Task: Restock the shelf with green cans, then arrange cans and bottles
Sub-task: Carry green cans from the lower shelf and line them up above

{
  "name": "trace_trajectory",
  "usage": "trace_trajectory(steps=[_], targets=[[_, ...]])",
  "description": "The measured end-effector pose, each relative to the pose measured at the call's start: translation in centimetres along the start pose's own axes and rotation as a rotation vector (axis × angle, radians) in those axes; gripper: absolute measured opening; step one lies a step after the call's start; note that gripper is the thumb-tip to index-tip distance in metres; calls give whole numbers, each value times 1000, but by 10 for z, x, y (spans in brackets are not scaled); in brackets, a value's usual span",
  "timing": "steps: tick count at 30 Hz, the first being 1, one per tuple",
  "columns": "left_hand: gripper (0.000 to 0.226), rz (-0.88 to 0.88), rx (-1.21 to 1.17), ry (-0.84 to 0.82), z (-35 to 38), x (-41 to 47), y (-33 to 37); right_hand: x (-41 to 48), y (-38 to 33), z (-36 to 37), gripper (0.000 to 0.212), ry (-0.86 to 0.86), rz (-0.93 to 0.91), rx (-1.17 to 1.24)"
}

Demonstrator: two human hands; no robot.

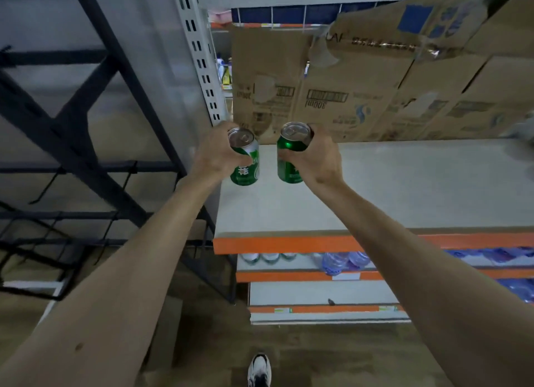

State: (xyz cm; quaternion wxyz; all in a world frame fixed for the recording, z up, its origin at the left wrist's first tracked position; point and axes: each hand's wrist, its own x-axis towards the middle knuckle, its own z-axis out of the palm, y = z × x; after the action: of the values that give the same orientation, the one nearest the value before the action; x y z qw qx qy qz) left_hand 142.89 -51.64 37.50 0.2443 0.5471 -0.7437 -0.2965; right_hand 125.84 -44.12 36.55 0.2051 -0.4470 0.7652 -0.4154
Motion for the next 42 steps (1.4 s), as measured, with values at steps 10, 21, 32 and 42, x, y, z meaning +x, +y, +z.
trace_trajectory(steps=[10,21,32,42], targets=[[63,90,39,26,45,119,-61,95,39,84,65,76,-18,-5],[65,105,44,35,57,124,-85,110,48,109,63,121,-54,16],[91,-6,-291,-27,80,110,-100,102,74,109,73,-79,-12,55],[82,-24,-241,-30,76,107,-104,107,76,120,63,16,-6,-22]])
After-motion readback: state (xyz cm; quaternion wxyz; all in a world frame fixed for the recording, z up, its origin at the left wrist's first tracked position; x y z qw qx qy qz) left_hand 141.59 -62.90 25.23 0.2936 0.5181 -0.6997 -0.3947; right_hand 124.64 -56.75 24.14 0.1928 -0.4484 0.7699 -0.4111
